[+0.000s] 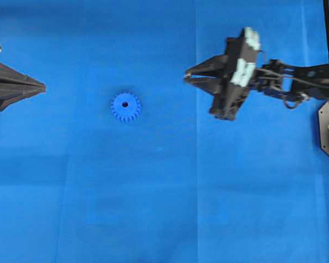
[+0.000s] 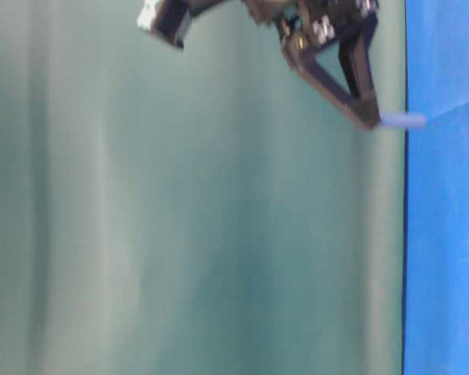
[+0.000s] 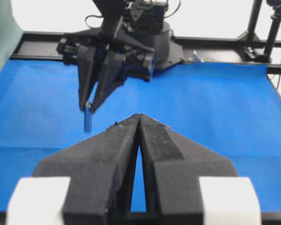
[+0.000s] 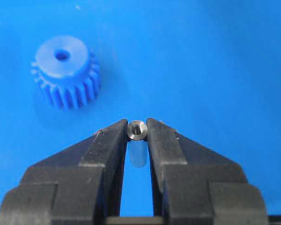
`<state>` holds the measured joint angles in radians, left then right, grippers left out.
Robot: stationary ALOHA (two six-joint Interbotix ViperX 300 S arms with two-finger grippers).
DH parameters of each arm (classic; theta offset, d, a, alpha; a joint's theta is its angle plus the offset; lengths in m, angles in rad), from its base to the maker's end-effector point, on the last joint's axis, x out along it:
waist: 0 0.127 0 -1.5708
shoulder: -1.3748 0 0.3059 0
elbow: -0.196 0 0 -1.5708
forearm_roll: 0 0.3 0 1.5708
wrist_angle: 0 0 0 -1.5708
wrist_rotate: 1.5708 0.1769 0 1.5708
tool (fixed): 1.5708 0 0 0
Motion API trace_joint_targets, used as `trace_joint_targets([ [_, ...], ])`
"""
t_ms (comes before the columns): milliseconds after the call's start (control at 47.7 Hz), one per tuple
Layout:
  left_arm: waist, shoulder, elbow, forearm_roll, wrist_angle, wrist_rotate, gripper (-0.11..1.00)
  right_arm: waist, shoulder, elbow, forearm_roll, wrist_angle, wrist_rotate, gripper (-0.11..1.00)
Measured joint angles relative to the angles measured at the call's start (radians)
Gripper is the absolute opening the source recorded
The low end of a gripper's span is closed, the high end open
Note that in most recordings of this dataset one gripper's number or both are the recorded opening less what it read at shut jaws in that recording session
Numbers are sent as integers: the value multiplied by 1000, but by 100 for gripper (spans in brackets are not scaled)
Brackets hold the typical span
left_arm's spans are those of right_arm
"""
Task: Insert the shaft placed at a random location into the center hole of the small gear at another random location.
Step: 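Lift the shaft with the right gripper and carry it over the blue gear, then align the shaft over the gear's center hole and lower it in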
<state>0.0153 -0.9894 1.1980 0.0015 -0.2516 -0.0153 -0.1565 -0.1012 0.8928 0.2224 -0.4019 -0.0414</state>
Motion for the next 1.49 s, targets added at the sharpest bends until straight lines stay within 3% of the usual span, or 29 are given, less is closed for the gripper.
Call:
trace_joint_targets([
  [378,0,0,0,-2,12,0,0,37,202,-267,-23,78,0,3],
  [755,2,-2,0,0,29,0,0,66,310,-423,-26,104,-2,3],
  [1490,2,-3,2,0,60,-2,0,83,402,-454,-21,112,11,3],
])
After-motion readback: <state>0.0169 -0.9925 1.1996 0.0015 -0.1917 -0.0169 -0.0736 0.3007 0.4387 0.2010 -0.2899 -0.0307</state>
